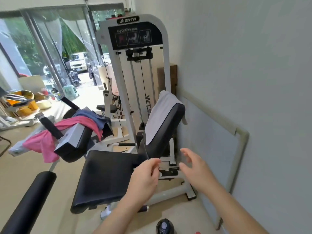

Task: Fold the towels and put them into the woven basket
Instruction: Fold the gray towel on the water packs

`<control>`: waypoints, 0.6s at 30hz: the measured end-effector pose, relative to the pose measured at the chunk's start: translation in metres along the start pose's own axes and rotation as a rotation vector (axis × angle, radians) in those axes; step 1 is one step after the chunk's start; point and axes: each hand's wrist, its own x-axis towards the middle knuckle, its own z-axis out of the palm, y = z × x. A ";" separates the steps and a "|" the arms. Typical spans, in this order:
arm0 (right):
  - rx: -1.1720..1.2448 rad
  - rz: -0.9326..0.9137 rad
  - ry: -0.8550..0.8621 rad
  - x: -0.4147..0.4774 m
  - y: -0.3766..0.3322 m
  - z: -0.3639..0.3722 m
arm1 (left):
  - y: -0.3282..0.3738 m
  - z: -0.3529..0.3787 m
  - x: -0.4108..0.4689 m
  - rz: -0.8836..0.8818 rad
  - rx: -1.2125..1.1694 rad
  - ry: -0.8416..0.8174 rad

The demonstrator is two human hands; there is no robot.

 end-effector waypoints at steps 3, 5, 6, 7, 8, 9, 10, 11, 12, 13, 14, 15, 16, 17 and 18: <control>0.034 0.020 0.036 0.055 0.001 -0.016 | 0.006 0.008 0.071 0.047 0.019 -0.022; 0.043 0.041 0.054 0.094 0.003 -0.022 | 0.005 0.016 0.119 0.078 0.037 -0.051; 0.045 0.049 0.060 0.114 0.004 -0.023 | 0.003 0.020 0.143 0.094 0.049 -0.059; 0.049 0.059 0.070 0.134 0.006 -0.024 | 0.000 0.025 0.167 0.108 0.061 -0.066; 0.054 0.070 0.083 0.155 0.007 -0.025 | -0.002 0.030 0.190 0.117 0.066 -0.073; 0.059 0.080 0.095 0.176 0.008 -0.025 | -0.005 0.035 0.213 0.121 0.070 -0.079; 0.057 0.088 0.098 0.196 0.008 -0.026 | -0.009 0.040 0.235 0.123 0.076 -0.081; 0.047 0.091 0.095 0.216 0.008 -0.026 | -0.013 0.045 0.258 0.123 0.083 -0.083; 0.030 0.090 0.088 0.236 0.007 -0.027 | -0.017 0.050 0.279 0.126 0.088 -0.085; 0.013 0.091 0.080 0.256 0.006 -0.027 | -0.022 0.056 0.300 0.127 0.099 -0.090; -0.003 0.099 0.075 0.276 0.005 -0.027 | -0.027 0.062 0.319 0.134 0.120 -0.092; -0.017 0.113 0.073 0.294 0.005 -0.027 | -0.032 0.069 0.336 0.135 0.155 -0.096; -0.025 0.130 0.075 0.311 0.006 -0.026 | -0.036 0.074 0.352 0.136 0.193 -0.092; -0.036 0.146 0.072 0.327 0.007 -0.025 | -0.042 0.082 0.366 0.125 0.224 -0.094; -0.055 0.159 0.061 0.341 0.009 -0.022 | -0.047 0.089 0.379 0.113 0.246 -0.101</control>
